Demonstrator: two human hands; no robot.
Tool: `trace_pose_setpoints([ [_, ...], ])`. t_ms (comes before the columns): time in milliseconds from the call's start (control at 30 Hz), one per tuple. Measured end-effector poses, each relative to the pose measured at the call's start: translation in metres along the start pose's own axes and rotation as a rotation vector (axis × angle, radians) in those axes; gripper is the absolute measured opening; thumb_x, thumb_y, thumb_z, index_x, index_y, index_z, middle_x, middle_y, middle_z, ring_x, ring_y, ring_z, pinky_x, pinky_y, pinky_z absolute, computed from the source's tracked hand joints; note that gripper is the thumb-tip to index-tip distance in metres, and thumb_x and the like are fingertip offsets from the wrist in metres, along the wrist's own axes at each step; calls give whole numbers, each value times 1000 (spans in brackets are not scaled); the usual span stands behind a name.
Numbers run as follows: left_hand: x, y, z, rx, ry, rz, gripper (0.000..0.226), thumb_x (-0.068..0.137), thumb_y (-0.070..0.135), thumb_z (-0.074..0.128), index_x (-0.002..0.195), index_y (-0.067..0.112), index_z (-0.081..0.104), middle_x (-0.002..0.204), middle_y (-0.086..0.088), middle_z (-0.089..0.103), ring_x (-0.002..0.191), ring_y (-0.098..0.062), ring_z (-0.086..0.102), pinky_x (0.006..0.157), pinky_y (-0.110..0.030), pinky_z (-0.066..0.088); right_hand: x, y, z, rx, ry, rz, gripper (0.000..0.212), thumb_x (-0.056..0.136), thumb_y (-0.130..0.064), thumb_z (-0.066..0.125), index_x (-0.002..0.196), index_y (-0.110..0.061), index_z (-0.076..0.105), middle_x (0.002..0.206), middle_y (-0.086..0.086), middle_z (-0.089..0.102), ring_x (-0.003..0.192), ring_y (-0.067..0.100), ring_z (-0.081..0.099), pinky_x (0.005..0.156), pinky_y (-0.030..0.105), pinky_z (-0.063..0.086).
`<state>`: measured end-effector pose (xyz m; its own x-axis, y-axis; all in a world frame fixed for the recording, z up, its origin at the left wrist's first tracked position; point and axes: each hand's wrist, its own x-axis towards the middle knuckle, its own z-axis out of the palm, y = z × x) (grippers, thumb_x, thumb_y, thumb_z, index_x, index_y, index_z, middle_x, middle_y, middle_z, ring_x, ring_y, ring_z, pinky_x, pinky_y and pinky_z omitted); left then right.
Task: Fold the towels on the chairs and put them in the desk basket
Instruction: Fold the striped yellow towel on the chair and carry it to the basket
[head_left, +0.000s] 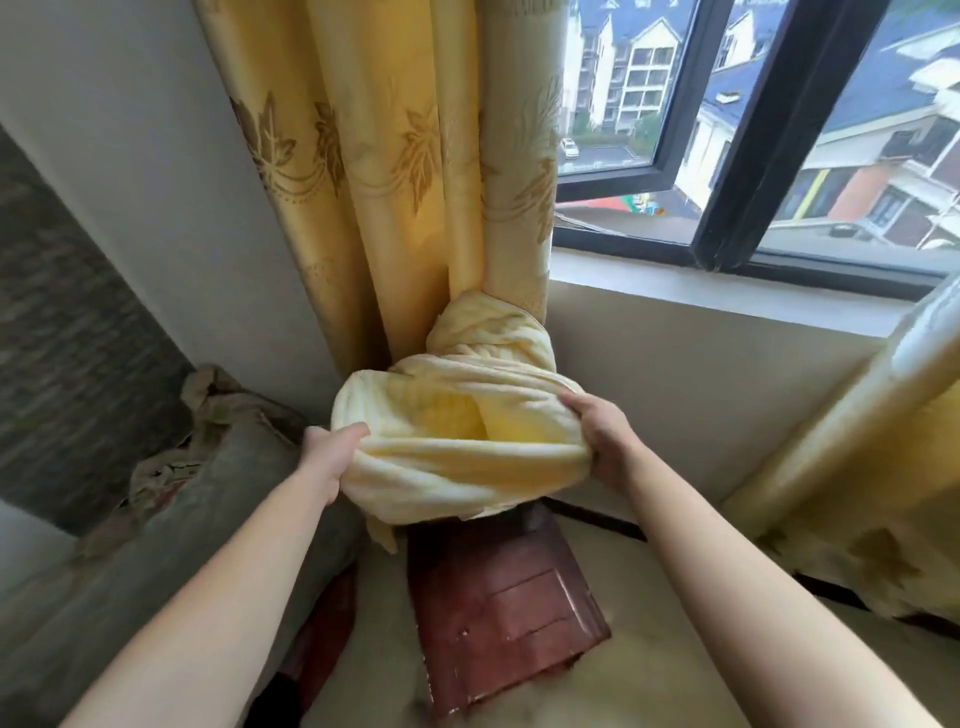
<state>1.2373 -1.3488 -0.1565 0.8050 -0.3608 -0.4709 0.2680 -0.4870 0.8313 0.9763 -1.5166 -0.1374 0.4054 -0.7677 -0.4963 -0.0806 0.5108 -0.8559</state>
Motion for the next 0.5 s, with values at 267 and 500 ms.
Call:
trace_pose_setpoints([
  [267, -89, 102, -8, -139, 318, 717, 70, 83, 17, 58, 145, 35, 31, 143, 0, 43, 123, -19, 47, 104, -33, 40, -35, -101, -25, 317, -167, -287, 41, 101, -20, 51, 131, 6, 58, 126, 26, 64, 116, 37, 64, 102, 49, 51],
  [500, -121, 127, -16, 431, 466, 1039, 53, 88, 20, 57, 140, 20, 44, 133, -16, 47, 117, -32, 50, 95, -34, 41, -49, -126, -28, 406, -50, -463, 37, 104, -29, 45, 134, -9, 56, 124, 17, 68, 110, 29, 68, 94, 44, 57],
])
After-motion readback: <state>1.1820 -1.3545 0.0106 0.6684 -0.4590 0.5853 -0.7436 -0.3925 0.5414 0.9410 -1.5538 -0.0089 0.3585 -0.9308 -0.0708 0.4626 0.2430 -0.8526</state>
